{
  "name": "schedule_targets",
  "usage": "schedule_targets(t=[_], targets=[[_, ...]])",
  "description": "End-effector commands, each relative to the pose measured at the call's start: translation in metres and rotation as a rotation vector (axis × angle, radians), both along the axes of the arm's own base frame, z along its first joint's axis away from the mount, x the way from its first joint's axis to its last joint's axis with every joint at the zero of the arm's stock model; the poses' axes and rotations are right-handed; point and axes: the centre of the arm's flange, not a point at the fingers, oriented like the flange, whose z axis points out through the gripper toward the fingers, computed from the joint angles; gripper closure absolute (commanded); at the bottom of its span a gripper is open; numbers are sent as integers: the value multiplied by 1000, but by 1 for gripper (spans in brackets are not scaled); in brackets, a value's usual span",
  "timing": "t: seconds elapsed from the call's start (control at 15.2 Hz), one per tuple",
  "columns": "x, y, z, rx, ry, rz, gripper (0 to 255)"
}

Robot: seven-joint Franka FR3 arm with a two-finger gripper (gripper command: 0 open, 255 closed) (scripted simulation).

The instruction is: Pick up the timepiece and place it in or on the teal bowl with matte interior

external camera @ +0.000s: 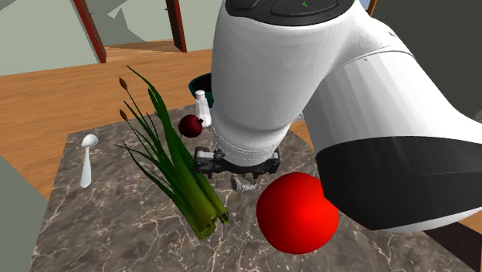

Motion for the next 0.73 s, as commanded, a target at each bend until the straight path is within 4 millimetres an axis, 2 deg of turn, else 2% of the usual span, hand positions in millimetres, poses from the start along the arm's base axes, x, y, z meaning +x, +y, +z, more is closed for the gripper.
schedule_targets(t=[0.0,0.07,0.13,0.2,0.33,0.4,0.66], targets=[[-2,-13,-32,-81,79,-36,255],[3,-4,-30,-80,79,-34,255],[-5,0,-35,-82,78,-34,255],[-5,1,-26,-81,78,-33,255],[-14,1,-23,-82,77,-33,255],[10,-12,-23,-81,82,-34,255],[10,-12,-2,-81,82,-34,255]])
